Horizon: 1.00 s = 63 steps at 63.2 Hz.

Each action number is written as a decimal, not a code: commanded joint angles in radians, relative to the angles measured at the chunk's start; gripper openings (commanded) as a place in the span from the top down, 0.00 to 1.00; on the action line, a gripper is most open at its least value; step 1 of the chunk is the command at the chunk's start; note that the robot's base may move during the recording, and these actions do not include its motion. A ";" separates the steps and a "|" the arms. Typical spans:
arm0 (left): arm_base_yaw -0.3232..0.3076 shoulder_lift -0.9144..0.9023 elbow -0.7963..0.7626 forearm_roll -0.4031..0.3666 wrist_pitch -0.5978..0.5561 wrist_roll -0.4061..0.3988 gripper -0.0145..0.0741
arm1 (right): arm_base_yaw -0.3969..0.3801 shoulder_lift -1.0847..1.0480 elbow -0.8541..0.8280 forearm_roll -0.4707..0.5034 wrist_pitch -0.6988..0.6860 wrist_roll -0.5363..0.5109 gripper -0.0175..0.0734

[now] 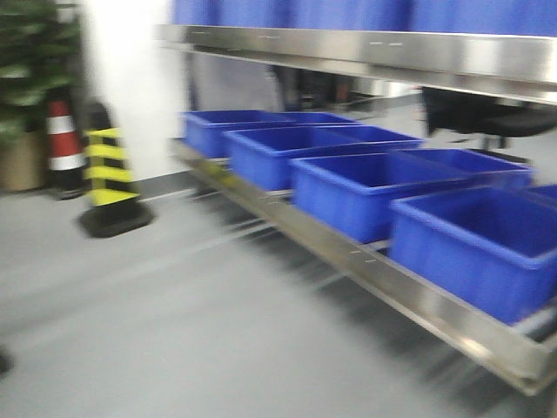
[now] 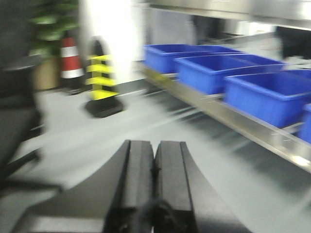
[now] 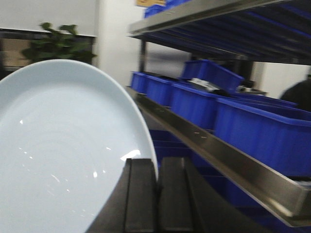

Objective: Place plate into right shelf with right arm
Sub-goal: 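Move up to the shelf, holding the plate in the right gripper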

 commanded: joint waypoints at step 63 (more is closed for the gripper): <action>0.000 -0.007 0.007 -0.004 -0.076 -0.002 0.89 | -0.004 0.019 -0.026 -0.018 -0.088 -0.001 0.75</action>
